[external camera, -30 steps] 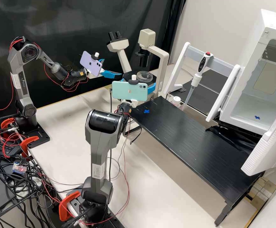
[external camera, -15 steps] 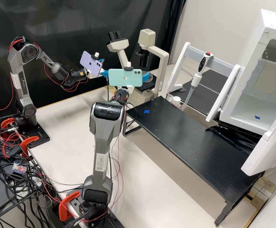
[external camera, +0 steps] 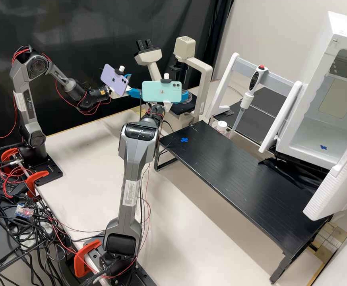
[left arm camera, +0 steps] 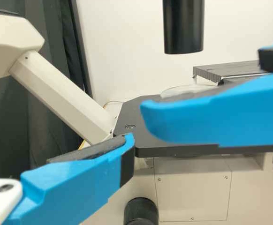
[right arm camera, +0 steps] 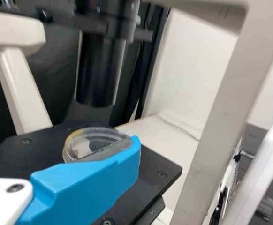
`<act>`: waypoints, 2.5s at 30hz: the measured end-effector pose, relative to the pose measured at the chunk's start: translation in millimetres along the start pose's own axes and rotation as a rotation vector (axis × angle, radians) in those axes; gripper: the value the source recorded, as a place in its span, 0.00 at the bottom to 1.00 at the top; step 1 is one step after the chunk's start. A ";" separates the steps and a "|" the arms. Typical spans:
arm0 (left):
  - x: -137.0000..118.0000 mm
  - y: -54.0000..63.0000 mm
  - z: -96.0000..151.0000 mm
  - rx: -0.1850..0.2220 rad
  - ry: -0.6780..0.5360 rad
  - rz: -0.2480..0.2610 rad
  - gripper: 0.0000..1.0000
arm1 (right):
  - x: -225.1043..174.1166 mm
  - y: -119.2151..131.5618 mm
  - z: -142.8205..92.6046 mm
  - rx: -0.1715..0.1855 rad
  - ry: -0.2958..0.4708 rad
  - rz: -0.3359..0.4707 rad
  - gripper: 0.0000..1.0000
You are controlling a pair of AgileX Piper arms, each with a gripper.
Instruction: Move the petri dish to the bench
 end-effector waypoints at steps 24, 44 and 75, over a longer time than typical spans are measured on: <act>0.0 0.0 0.0 0.000 0.000 0.000 1.00 | 49.6 8.5 29.5 0.108 -0.162 0.000 1.00; 0.0 0.0 0.0 0.000 0.000 0.000 1.00 | 53.7 -0.9 33.6 0.114 -0.189 -0.011 0.00; 0.0 0.0 0.0 0.000 0.000 0.000 1.00 | 54.1 -7.6 34.6 0.069 -0.204 -0.028 0.00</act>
